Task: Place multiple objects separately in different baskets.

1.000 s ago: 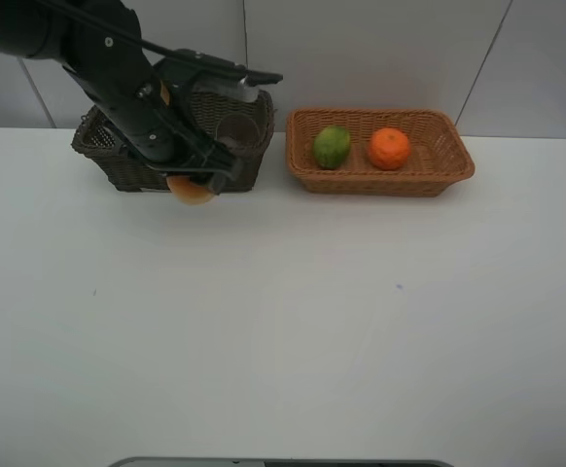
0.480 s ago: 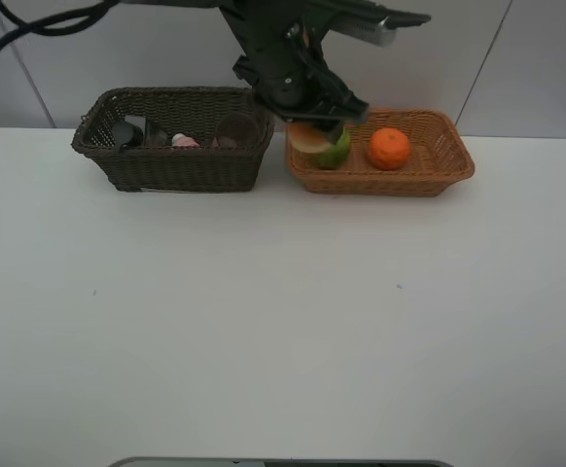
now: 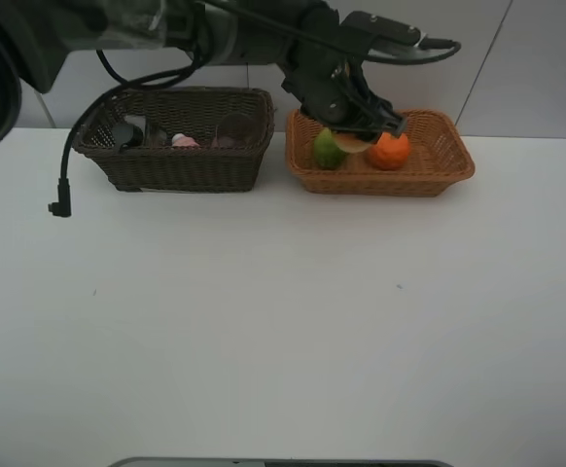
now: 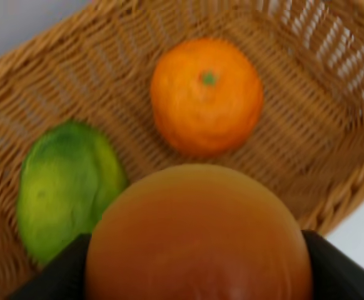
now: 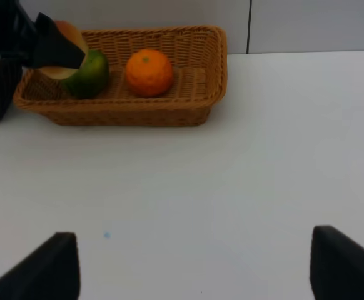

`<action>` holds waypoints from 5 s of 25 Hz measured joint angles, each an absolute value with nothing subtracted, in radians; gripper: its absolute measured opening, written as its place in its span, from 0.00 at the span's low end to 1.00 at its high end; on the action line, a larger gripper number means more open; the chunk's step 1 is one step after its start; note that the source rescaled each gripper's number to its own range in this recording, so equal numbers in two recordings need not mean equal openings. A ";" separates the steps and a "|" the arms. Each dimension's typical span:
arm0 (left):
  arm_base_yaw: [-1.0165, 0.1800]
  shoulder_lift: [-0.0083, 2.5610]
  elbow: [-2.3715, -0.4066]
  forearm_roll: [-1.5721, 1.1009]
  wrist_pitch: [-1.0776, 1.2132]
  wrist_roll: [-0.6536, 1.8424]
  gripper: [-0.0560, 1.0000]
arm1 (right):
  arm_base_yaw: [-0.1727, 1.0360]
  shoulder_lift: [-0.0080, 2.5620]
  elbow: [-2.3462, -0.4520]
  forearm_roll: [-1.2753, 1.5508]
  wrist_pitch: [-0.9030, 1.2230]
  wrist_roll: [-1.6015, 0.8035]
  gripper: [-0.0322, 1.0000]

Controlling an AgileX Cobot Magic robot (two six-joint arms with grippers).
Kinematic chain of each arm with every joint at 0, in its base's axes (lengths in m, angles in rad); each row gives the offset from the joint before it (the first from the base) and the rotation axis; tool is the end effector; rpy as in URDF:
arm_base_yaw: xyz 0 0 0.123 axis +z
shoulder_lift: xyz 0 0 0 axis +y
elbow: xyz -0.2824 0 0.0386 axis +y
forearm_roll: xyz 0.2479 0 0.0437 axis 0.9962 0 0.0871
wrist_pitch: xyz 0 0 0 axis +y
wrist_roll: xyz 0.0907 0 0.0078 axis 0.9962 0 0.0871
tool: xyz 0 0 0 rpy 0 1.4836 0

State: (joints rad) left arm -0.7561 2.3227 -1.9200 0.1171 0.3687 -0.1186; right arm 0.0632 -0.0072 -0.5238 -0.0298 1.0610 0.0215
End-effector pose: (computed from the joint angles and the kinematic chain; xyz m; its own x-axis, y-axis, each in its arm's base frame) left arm 0.3932 -0.3655 0.1885 -0.4647 0.4254 -0.7766 0.6574 0.7533 0.0193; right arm -0.0087 -0.0029 0.2837 -0.4277 -0.0201 -0.9037 -0.0367 0.9993 -0.0049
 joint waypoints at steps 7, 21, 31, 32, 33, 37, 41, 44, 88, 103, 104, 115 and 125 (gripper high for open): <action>-0.756 2.384 -1.920 0.117 0.179 -0.119 0.76 | 0.063 -0.007 -0.524 -0.030 1.061 0.022 0.56; -0.756 2.429 -1.920 0.171 0.104 -0.107 0.76 | 0.063 -0.007 -0.524 -0.030 1.061 0.022 0.56; -0.756 2.443 -1.920 0.171 0.148 -0.107 0.76 | 0.063 -0.007 -0.524 -0.030 1.061 0.022 0.56; -0.756 2.443 -1.920 0.171 0.149 -0.107 0.76 | 0.063 -0.007 -0.524 -0.030 1.061 0.022 0.56; -0.756 2.443 -1.920 0.168 0.149 -0.107 0.76 | 0.063 -0.007 -0.524 -0.030 1.061 0.022 0.56; -0.756 2.443 -1.920 0.163 0.149 -0.107 0.86 | 0.063 -0.007 -0.524 -0.030 1.061 0.022 0.56; -0.756 2.433 -1.920 0.162 0.151 -0.107 0.98 | 0.063 -0.007 -0.524 -0.030 1.061 0.022 0.56; -0.756 2.405 -1.920 0.160 0.168 -0.107 0.99 | 0.063 -0.007 -0.524 -0.030 1.061 0.022 0.56; -0.033 0.590 -0.702 0.108 0.873 -0.111 0.99 | 0.063 -0.007 -0.524 -0.030 1.061 0.022 0.56; -0.032 0.132 -0.635 0.066 1.200 -0.087 0.99 | 0.063 -0.007 -0.524 -0.030 1.061 0.022 0.56; -0.032 0.110 -0.612 0.066 1.200 -0.079 0.99 | 0.063 -0.007 -0.524 -0.030 1.061 0.022 0.56; -0.032 -0.007 -0.548 0.048 1.182 -0.039 0.99 | 0.063 -0.007 -0.524 -0.030 1.061 0.022 0.56; -0.032 -0.008 -0.507 -0.070 1.077 0.031 0.99 | 0.063 -0.007 -0.524 -0.030 1.061 0.022 0.56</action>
State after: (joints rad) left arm -0.0322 -0.0081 -0.5070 -0.0697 1.0771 0.0313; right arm 0.0632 -0.0072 -0.5238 -0.0298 1.0610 0.0215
